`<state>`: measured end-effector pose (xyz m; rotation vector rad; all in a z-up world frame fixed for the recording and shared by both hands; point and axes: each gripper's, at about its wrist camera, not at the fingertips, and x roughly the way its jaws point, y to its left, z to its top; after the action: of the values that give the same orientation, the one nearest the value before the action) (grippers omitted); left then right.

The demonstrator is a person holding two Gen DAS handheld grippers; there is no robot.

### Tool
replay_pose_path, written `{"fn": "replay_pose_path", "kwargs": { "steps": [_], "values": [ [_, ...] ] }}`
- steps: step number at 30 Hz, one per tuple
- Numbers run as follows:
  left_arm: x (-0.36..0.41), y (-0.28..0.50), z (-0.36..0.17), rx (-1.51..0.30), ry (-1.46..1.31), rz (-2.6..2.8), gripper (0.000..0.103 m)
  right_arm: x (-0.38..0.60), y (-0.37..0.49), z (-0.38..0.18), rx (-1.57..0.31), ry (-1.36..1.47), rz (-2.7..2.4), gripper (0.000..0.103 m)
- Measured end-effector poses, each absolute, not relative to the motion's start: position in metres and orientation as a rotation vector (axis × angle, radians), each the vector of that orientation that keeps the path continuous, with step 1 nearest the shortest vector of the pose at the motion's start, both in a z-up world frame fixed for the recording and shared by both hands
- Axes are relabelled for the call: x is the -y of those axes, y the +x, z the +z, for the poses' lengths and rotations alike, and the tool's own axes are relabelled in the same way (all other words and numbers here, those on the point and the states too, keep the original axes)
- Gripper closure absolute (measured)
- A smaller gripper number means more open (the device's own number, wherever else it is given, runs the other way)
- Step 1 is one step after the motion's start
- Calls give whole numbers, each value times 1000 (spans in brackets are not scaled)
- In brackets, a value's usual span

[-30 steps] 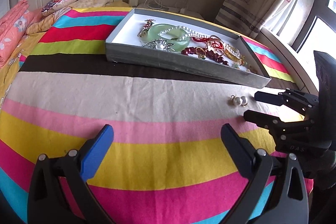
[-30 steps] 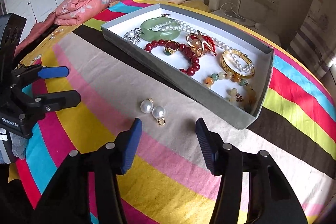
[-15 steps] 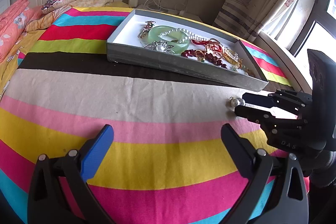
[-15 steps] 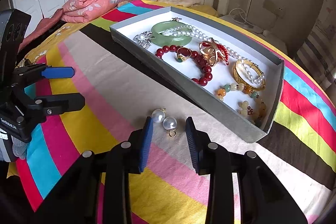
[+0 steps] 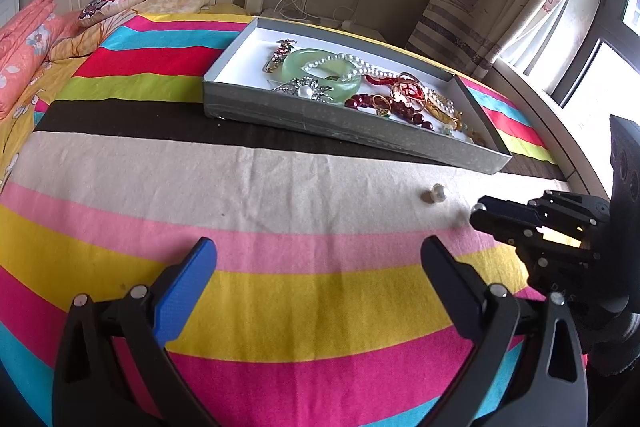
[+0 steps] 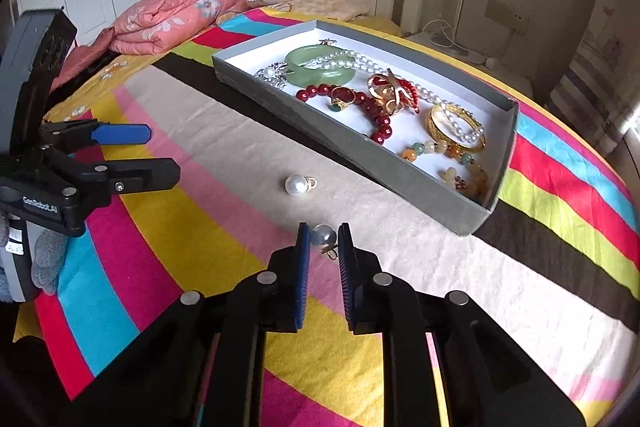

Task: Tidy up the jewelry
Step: 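Grasp one pearl drop earring with the right tool and lift it, then grasp the other pearl earring with the left tool while right tool holds its earring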

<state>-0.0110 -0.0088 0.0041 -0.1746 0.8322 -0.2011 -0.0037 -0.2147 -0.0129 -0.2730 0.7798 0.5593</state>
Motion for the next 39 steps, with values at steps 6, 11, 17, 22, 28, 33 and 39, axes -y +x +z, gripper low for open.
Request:
{"fn": "replay_pose_path", "kwargs": {
  "steps": [6, 11, 17, 22, 28, 33, 39],
  "values": [
    [18, -10, 5, -852, -129, -160, 2, 250, -16, -7, -760, -149, 497, 87],
    [41, -7, 7, -862, -130, -206, 2, 268, -23, -8, -774, -147, 429, 87],
    [79, 9, 5, -898, -40, -243, 3, 288, -31, -9, -775, -114, 408, 87],
    [116, 21, 1, -913, 86, -245, 3, 284, -32, -11, -777, -134, 402, 87],
    [142, 24, 6, -893, 176, -293, 36, 286, -31, -11, -774, -119, 406, 87],
    [154, 20, 8, -876, 207, -337, 92, 286, -32, -10, -770, -119, 408, 87],
    [132, 17, 7, -861, 93, -400, 97, 285, -32, -11, -775, -127, 403, 87]
  ]
}}
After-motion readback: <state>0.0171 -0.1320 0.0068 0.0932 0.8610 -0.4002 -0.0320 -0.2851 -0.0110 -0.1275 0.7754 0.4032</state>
